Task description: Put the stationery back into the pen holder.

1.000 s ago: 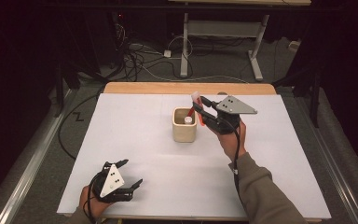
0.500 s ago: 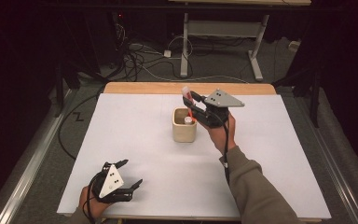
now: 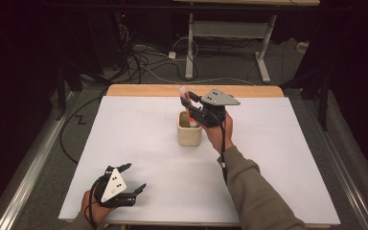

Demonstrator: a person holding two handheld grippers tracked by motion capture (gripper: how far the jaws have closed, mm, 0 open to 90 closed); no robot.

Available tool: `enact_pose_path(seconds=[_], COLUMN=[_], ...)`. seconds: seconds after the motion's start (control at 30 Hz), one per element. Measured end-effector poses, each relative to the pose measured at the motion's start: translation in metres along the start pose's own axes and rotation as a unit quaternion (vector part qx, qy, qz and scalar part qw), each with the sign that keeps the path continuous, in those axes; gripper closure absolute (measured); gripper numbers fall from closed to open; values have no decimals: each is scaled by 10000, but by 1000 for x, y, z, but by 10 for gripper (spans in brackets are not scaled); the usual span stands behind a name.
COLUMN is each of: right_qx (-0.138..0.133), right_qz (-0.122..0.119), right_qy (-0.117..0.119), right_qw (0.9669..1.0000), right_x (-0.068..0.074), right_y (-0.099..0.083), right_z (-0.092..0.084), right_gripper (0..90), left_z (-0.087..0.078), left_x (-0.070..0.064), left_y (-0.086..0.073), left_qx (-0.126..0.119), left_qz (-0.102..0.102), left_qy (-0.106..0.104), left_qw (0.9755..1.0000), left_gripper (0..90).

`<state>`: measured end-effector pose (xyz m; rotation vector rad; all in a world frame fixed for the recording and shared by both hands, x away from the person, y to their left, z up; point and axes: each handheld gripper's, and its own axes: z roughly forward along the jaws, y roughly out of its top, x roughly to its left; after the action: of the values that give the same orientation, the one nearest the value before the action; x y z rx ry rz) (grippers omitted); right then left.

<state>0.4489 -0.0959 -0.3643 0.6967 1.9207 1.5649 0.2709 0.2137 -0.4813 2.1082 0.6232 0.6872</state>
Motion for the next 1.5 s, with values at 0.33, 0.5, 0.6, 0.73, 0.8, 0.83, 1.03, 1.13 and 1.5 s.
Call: enact_pose_path(seconds=[0.33,0.5,0.6,0.73,0.8,0.83,1.03,1.13,1.5], right_qx=[103,158,226,283,313,355,388,452,633], right_qz=[14,67,84,189,194,203,227,234,386], right_qy=[246,288,299,370,373,368,355,327,317], right_qw=[9996,9994,9993,9987,9986,9985,9984,9982,9967], right_x=[-1,0,1,0,0,0,0,0,-5], right_y=[-7,-12,-14,-17,-18,-19,-22,-25,-31], right_z=[20,26,29,29,29,29,26,24,24], right_gripper=[661,662,662,661,661,661,660,659,656], left_z=[-4,-6,-7,-9,-9,-9,-11,-11,-16], left_x=[1,2,2,2,2,1,1,-1,-1], left_y=[-3,-3,-4,-5,-5,-5,-6,-6,-9], left_qx=[-40,-63,-53,-63,-57,-60,-42,-30,-25], left_qz=[-46,-77,-80,-101,-97,-100,-100,-76,-134], left_qy=[22,43,55,74,66,66,101,108,195], left_qw=[10000,9999,9999,9999,9999,9999,9999,9999,9997], left_gripper=[185,185,184,185,185,185,185,185,185])
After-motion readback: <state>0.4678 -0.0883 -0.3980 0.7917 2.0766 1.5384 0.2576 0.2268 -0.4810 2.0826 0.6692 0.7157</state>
